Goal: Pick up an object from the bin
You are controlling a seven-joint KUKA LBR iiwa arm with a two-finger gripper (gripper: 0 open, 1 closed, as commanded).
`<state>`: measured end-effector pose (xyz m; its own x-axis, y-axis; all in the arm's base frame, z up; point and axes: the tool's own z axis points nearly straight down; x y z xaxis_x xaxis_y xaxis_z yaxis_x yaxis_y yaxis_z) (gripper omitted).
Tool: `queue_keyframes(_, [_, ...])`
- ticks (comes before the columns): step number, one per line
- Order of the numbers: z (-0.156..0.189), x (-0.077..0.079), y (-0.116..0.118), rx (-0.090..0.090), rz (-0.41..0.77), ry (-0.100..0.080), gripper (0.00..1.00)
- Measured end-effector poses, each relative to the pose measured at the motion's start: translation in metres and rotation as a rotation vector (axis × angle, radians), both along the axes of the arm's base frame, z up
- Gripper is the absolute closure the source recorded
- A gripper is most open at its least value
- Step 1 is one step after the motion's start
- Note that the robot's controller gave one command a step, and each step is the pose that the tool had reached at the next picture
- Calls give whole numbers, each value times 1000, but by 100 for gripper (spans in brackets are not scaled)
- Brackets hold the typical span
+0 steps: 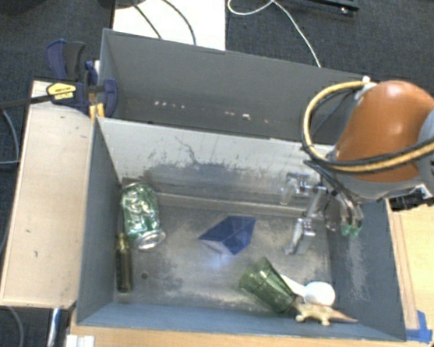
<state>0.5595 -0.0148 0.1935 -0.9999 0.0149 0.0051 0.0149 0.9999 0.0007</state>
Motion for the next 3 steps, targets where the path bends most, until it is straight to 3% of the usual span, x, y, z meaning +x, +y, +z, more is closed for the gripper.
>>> queue_keyframes(1, [5, 2, 0, 0, 1, -9, 0])
queue_keyframes(2, [-103, -30, 69, 2, -4, 4, 0])
queue_keyframes(3, [-100, -11, 53, 0, -34, -12, 100])
